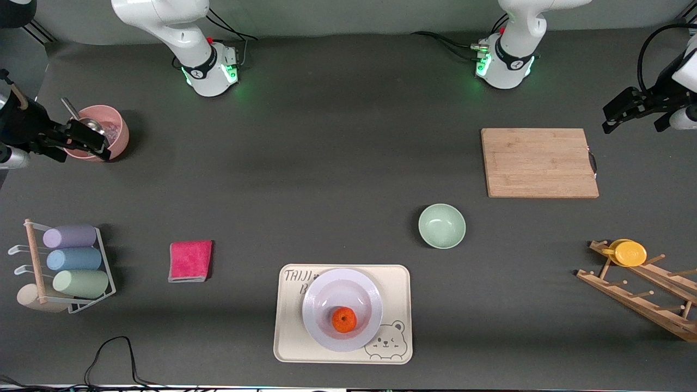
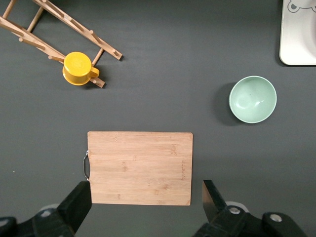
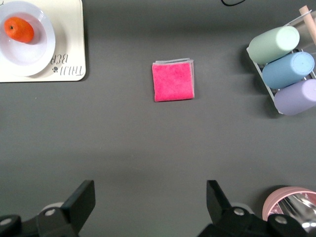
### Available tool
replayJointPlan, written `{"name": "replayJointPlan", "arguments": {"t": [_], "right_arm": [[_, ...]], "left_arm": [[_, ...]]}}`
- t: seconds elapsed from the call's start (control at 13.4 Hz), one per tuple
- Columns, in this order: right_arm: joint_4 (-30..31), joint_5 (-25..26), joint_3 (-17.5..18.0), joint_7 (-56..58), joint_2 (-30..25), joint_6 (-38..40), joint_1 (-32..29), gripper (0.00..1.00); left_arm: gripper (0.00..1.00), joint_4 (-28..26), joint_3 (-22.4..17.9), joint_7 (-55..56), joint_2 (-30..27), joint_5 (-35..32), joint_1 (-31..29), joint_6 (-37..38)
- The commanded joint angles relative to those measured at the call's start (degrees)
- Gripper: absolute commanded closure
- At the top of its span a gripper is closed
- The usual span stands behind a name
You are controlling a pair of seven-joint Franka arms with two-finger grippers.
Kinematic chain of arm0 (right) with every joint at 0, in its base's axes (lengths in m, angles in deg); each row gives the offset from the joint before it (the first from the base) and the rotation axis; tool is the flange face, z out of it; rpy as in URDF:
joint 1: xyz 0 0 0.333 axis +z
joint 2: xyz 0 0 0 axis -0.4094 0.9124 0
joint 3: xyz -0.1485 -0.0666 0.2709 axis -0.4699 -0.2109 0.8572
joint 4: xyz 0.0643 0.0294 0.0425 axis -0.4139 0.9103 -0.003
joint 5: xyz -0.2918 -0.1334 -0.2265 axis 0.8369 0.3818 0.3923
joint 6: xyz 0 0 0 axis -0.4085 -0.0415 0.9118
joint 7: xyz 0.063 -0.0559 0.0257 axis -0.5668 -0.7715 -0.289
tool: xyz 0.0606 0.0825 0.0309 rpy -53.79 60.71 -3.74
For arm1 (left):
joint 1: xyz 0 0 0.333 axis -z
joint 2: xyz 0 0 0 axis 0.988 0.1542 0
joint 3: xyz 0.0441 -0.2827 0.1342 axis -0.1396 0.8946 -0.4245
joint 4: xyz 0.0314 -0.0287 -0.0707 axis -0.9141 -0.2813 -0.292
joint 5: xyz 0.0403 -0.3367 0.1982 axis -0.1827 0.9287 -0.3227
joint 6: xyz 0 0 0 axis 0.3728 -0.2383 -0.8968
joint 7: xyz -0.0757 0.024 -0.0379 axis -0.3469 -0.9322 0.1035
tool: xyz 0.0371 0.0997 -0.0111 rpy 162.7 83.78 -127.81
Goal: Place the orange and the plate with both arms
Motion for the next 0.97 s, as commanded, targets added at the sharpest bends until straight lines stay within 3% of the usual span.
{"name": "replayJointPlan", "arguments": {"t": [0.0,0.37,0.89], "right_arm": [[-3.1,-0.6,0.7,-0.5,1.9,1.7,-1.0,0.0],[-3.2,-0.6,0.4,-0.5,2.1,1.7,-0.3,0.0],[-3.2,-0.6,0.6,-0.6,2.4,1.6,-0.4,0.0]], "left_arm": [[0.0,2.7,-0.5,0.2,1.8,-1.7,1.9,0.2],[0.0,5.0,-1.8,0.3,3.4,-3.9,4.6,0.7],[0.0,4.9,-3.8,0.1,3.3,-1.2,4.4,2.7]]}}
